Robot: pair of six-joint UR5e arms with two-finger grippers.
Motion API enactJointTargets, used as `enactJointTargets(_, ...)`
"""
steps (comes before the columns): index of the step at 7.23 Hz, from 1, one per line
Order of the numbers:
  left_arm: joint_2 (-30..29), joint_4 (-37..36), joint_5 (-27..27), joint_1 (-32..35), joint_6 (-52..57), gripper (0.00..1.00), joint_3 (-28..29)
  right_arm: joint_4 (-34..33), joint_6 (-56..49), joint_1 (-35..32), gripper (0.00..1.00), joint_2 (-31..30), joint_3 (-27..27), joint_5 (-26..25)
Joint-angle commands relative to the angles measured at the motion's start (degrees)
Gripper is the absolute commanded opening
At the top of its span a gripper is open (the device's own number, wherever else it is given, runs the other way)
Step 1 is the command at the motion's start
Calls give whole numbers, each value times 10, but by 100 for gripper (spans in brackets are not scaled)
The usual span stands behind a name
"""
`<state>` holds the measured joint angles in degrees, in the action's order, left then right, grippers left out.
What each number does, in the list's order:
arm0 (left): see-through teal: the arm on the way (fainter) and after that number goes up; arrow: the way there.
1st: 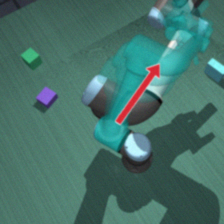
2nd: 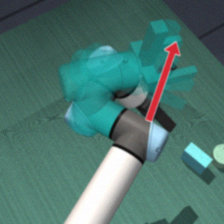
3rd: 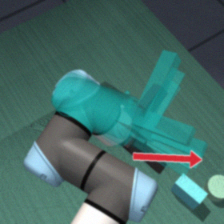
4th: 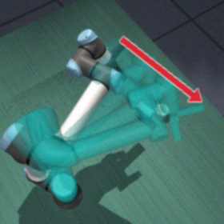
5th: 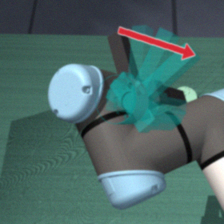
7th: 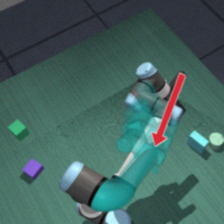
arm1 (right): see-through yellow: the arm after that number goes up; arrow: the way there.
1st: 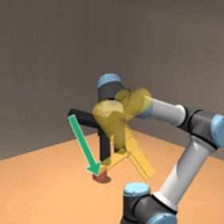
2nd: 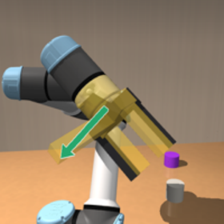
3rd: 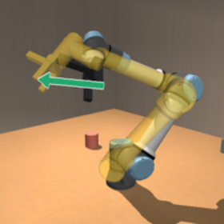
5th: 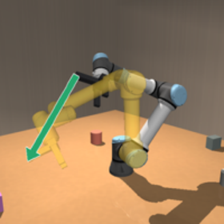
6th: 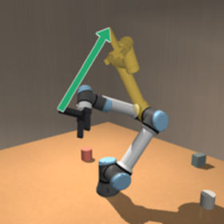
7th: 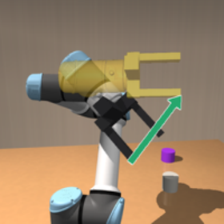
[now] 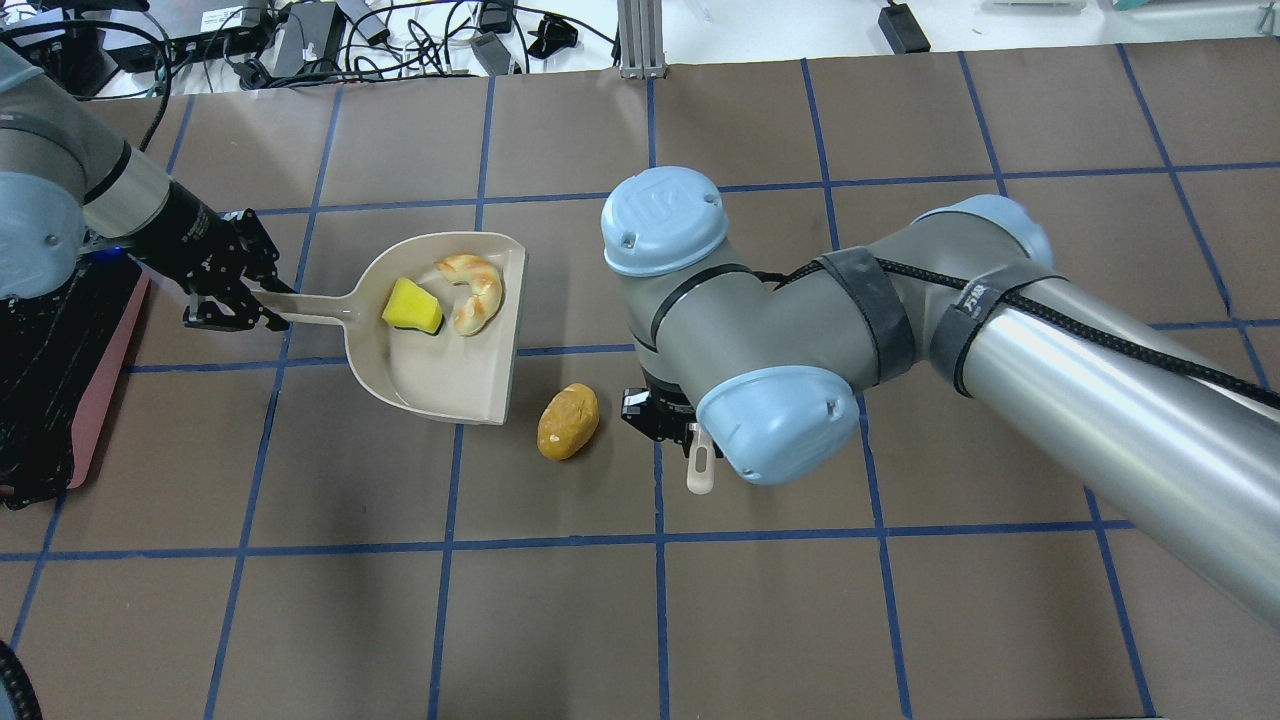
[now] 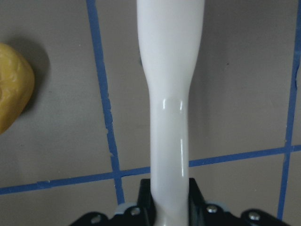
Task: Sweep and dump trash into bin
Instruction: 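Move the dustpan toward the bread roll while the brush approaches it, then sweep the bread roll into the dustpan with the right gripper's brush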
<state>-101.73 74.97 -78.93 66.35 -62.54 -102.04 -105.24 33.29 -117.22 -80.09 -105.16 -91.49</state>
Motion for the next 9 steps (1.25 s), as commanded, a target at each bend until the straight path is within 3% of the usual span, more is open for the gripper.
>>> enactJointTargets(1,16,-85,-5,-21,-3,0,-66,-8,19,-15,0,10,1,25)
enactJointTargets(2,17,-178,-8,-21,-19,0,-122,-8,19,-16,0,12,0,25)
enactJointTargets(3,21,-218,-20,-20,-31,0,-153,-8,27,-18,0,12,0,25)
enactJointTargets(4,30,-220,-56,-12,-43,0,-169,-9,30,-18,0,13,0,24)
enactJointTargets(9,79,-214,-78,47,-86,0,-207,-15,85,-60,0,34,7,61)
